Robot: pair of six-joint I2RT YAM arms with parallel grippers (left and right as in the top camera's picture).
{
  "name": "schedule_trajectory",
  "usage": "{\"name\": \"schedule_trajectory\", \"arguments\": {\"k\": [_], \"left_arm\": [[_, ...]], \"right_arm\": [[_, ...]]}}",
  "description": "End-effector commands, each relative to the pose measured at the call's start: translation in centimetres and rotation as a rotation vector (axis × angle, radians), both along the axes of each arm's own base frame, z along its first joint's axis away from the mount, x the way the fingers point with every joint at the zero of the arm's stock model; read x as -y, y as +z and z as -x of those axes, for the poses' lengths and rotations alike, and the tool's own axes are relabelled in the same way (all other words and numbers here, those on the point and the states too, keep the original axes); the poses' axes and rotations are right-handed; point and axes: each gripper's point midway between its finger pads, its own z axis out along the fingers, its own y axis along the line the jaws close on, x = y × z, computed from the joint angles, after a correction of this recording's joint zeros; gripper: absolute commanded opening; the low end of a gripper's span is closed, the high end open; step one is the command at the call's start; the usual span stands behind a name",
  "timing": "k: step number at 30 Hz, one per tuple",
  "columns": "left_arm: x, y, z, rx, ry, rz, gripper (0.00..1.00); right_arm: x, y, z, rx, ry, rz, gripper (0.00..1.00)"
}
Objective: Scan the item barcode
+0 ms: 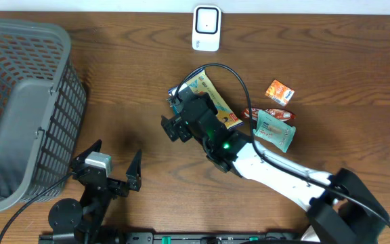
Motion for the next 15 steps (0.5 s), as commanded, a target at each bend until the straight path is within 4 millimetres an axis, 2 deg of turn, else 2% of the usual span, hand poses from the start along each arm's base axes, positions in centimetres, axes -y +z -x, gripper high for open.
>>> {"name": "schedule_trajectory", "arguments": {"k": [1,6,9,15], "left_arm": [[0.0,0.3,0.0,0.010,0.000,-0.014,0.98],[0.0,0.3,0.0,0.010,0.000,-0.014,0.98],[0.0,0.3,0.0,0.010,0.000,-0.014,0.98],[0.0,0.3,0.0,0.010,0.000,-0.014,0.98]], "right_arm": [[0.4,0.0,-1.5,0.059,-0.063,0.025,0.99],[0.0,-1.5,-2.1,0.056,-0.063,0.022,0.98],[-0.2,-2.1,-2.3,0.058,-0.059,0.028,0.81],[0.1,-2.0,-2.7,0.063,-0.070,0.022,0.37]]}}
